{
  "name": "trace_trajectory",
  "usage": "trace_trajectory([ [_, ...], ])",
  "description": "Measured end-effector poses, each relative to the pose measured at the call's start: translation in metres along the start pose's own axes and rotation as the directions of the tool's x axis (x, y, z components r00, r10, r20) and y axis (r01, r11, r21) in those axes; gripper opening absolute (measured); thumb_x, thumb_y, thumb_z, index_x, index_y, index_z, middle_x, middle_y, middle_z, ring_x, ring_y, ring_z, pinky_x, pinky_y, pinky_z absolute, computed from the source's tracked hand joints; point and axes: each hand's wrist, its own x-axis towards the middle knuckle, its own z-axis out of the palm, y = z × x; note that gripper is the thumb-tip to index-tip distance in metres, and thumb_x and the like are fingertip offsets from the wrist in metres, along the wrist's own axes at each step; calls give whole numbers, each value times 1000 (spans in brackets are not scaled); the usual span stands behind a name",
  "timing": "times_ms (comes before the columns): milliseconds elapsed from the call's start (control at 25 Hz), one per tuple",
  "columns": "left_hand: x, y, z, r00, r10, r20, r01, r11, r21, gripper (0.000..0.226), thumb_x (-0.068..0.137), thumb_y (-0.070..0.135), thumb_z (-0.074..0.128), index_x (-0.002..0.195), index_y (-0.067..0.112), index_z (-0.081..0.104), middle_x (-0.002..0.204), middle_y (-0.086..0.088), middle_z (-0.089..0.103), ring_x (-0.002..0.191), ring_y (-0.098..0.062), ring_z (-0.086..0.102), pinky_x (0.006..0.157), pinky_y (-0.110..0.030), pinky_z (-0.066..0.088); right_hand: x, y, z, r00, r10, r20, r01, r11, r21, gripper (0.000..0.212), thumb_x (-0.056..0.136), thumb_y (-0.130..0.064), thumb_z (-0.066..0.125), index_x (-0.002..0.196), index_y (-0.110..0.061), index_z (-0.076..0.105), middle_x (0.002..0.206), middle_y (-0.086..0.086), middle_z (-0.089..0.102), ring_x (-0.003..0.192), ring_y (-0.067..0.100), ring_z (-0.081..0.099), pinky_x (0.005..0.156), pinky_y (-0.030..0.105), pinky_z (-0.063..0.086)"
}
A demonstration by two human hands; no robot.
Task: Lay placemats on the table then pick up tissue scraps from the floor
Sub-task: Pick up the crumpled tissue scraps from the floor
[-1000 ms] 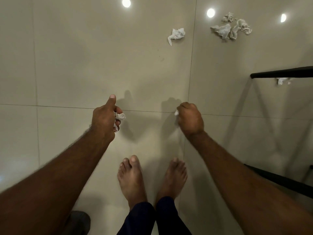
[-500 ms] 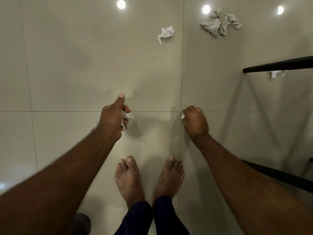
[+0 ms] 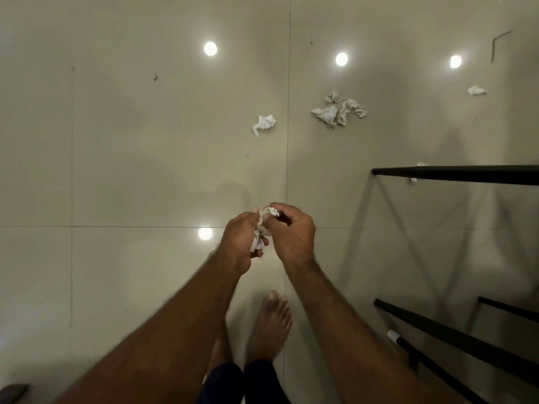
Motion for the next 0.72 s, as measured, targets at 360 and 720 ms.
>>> trace_trajectory([
  [360, -47, 41, 7, 999, 9, 37, -11, 998, 64, 69, 87, 68, 65, 98, 2, 76, 89, -16, 76, 85, -30, 74, 86, -44, 57, -50, -61, 11, 998, -59, 22, 62, 969, -238, 46, 98, -16, 47, 138, -38, 50, 85, -5, 71, 77, 8, 66, 71, 21, 54],
  [720, -19, 48, -3, 992, 101, -80, -83, 977, 198, 47, 96, 50, 67, 82, 5, 67, 69, -12, 60, 41, -19, 46, 44, -22, 33, -20, 21, -26, 996, 3, -91, -45, 883, -467, 46, 87, -25, 70, 132, -21, 58, 115, -5, 60, 97, 10, 61, 85, 30, 54],
])
